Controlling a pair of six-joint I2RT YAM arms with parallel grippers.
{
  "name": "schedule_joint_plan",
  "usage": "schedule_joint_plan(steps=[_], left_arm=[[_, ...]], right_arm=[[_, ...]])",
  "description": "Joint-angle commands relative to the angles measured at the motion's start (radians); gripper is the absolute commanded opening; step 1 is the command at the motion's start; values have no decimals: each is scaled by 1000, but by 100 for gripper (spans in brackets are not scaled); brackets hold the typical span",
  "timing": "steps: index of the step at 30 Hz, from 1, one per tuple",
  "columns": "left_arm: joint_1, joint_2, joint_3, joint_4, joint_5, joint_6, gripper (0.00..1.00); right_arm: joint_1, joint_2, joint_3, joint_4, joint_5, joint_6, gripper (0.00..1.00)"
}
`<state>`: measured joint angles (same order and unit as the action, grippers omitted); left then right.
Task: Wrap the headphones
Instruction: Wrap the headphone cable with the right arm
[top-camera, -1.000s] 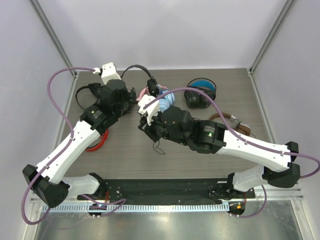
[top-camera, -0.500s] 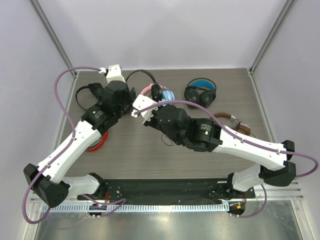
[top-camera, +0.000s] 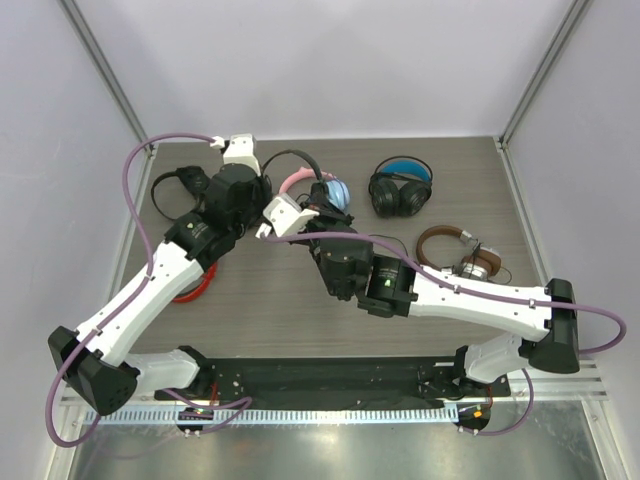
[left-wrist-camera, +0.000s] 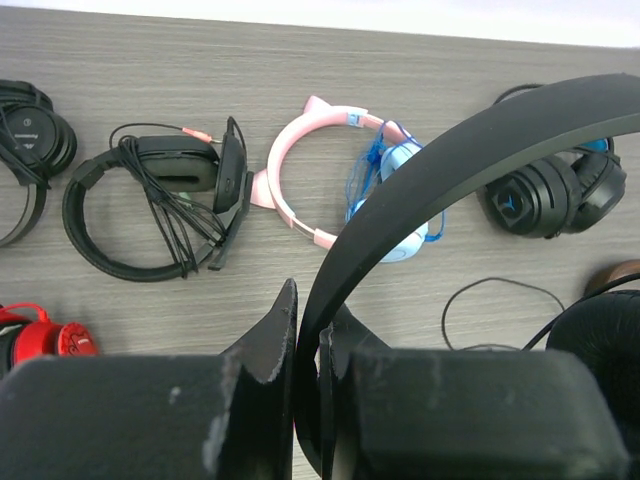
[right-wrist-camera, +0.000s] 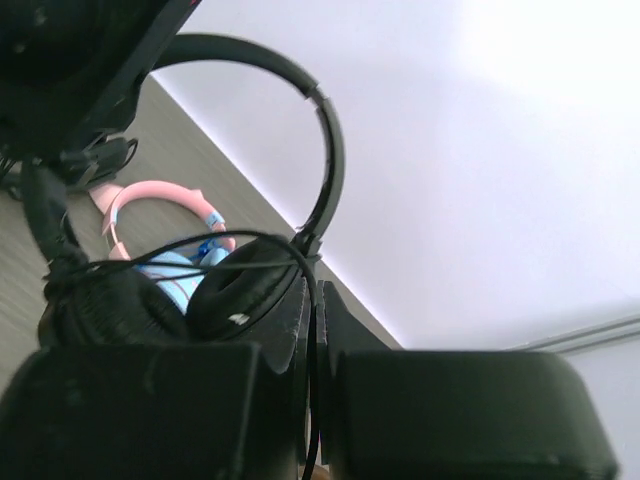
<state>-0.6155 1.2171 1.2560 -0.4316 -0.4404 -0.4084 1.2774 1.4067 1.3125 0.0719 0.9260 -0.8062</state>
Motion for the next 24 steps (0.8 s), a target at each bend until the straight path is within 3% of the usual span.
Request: schedule_joint_plan(steps=[1, 8, 24], left_arm=[[-4, -27, 0, 24, 34, 36, 0], [-4, -31, 6, 1, 110, 54, 0], [-4, -16, 59, -53, 298, 68, 0]], right_arm=[[-15, -38, 16, 152, 36, -64, 2], [-91, -57, 8, 132, 17, -44, 5], [-345, -133, -10, -37, -188, 281, 13]])
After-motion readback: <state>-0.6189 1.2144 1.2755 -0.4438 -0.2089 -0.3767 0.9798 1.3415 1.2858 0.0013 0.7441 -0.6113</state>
